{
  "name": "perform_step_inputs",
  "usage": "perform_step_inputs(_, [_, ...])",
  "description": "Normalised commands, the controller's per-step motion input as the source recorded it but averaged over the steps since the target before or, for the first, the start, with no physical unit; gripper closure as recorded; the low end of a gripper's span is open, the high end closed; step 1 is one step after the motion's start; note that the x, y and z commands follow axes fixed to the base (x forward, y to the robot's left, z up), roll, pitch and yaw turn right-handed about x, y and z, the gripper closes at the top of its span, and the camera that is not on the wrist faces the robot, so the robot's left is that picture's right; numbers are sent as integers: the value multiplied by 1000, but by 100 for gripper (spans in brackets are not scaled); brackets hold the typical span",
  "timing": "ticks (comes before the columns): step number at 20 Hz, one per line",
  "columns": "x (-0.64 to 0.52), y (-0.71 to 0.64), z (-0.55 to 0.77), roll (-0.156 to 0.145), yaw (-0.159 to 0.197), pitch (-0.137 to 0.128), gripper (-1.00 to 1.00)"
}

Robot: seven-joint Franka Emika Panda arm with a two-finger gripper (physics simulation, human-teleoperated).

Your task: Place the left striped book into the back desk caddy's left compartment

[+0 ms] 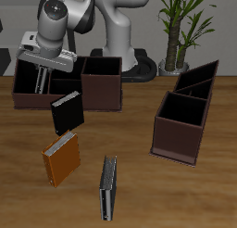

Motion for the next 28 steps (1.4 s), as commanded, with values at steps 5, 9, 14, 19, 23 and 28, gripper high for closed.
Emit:
perform_step_inputs(5, [69,22,-175,5,29,42,100])
perform_step_inputs(9, [13,-66,-166,-10,34,59,100])
perform_step_inputs(14, [-24,-101,19,-40,-24,9,-100])
perform_step_inputs(19, [-12,-22,88,-10,1,-10,-100])
perform_step_inputs(23, [-22,13,270,-29,-15,-36,-100])
perform_step_inputs(28, [-7,194,395,28,16,-46,-100])
